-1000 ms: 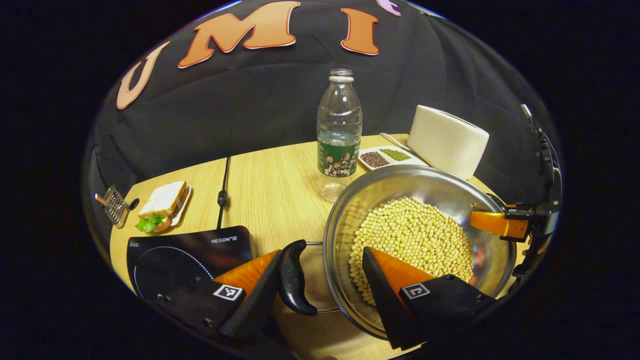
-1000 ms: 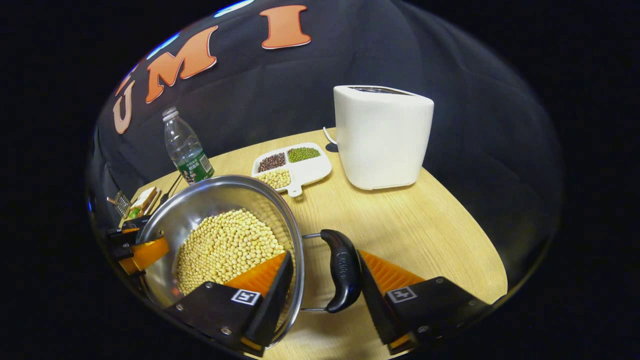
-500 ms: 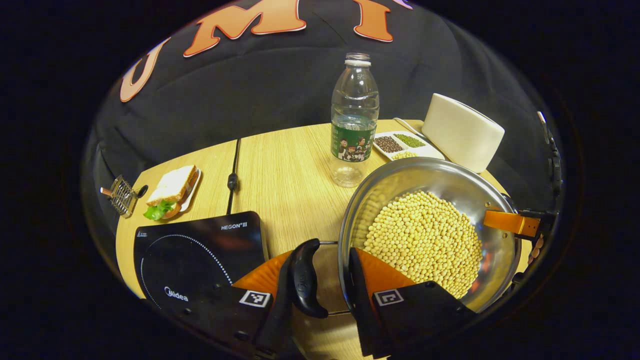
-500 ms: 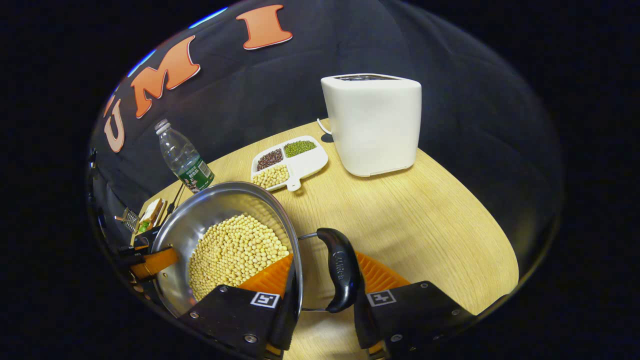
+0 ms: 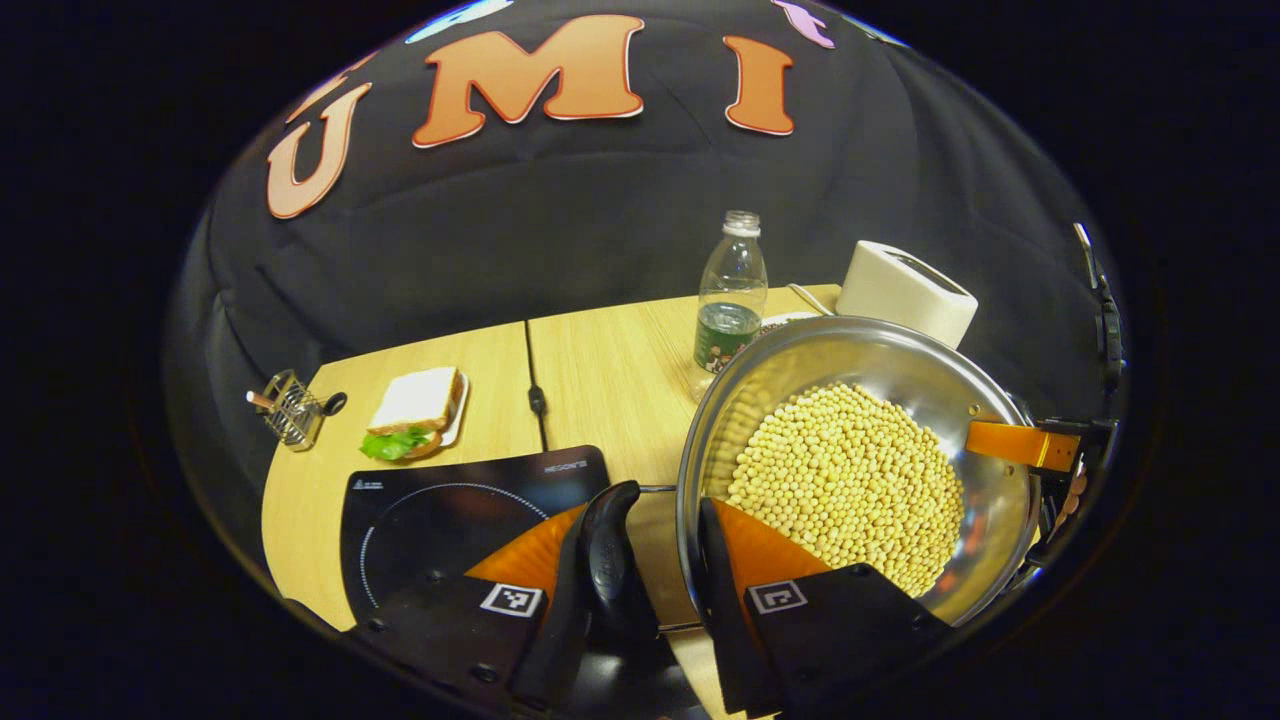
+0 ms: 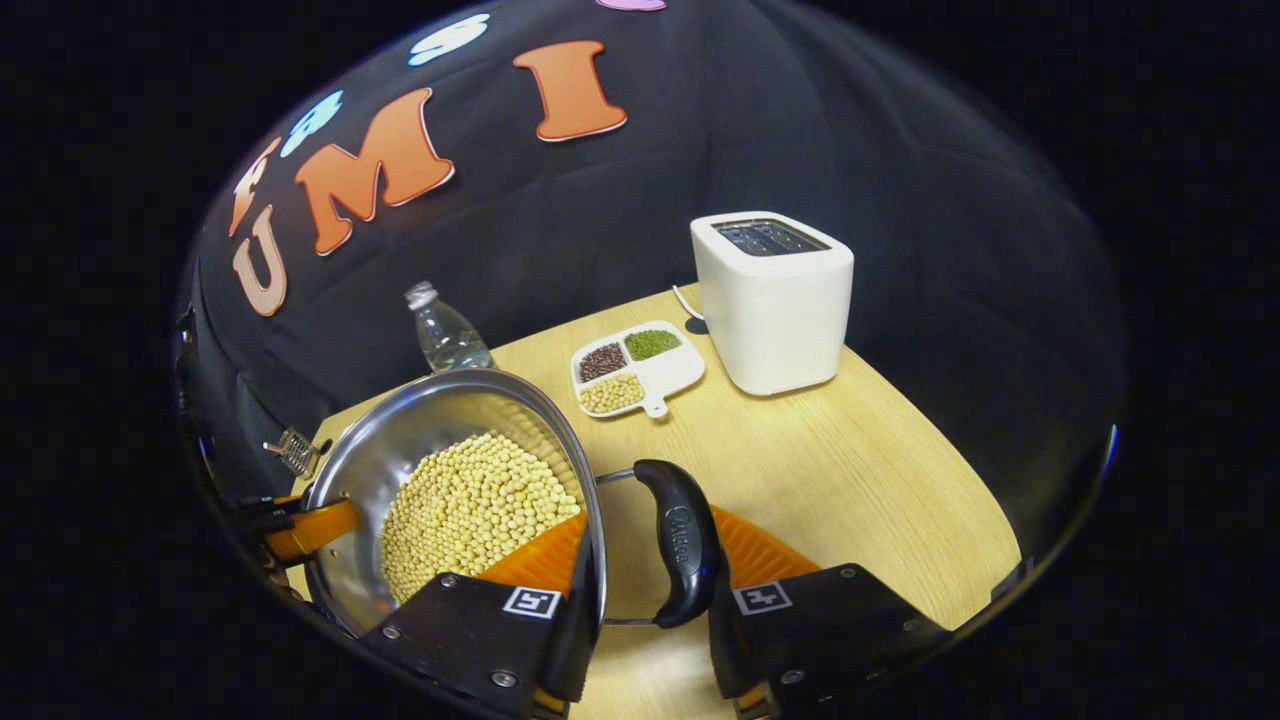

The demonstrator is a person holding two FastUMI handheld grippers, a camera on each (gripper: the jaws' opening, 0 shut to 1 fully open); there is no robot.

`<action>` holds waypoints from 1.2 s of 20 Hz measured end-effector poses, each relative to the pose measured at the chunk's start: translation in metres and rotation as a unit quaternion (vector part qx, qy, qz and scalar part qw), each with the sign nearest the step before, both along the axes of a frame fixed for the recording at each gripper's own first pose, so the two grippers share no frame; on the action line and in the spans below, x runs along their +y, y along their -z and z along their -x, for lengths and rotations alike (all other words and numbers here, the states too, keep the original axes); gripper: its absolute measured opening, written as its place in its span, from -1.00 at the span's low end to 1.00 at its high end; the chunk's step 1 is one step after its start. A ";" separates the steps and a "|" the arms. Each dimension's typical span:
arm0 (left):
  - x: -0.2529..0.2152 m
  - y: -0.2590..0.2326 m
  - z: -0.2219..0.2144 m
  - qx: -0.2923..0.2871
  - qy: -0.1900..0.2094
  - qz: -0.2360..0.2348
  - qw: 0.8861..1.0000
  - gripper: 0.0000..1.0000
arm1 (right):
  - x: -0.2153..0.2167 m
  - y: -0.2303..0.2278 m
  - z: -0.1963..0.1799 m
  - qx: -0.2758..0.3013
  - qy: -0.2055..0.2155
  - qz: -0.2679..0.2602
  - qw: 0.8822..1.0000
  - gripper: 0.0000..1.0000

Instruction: First push the handle of the pot to place it horizontally, then grasp the pot with both hands and set it on the induction cooktop.

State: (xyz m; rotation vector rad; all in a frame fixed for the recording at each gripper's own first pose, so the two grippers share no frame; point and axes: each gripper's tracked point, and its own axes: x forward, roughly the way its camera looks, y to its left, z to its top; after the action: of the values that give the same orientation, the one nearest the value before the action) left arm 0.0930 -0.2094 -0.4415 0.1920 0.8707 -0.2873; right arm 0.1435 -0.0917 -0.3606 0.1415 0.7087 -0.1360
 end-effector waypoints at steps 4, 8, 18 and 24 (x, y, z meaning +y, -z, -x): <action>0.038 -0.031 0.009 -0.012 -0.019 0.001 1.000 0.21 | 0.039 -0.024 0.007 -0.010 -0.023 0.001 1.000 -0.03; 0.078 -0.052 0.020 -0.018 -0.040 -0.004 0.999 0.21 | 0.081 -0.030 0.010 -0.013 -0.046 -0.003 0.999 -0.04; 0.182 -0.069 0.040 -0.015 -0.091 -0.030 0.995 0.14 | 0.184 -0.011 0.011 0.004 -0.095 -0.023 0.995 -0.04; 0.225 -0.063 0.044 -0.009 -0.110 -0.041 0.993 0.14 | 0.228 0.013 0.008 0.018 -0.112 -0.025 0.993 -0.04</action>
State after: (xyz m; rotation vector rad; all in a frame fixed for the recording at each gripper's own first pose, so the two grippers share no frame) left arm 0.0493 0.0155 -0.3785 0.1726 0.8772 -0.0438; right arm 0.1354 0.1367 -0.3732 0.1063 0.7600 0.0946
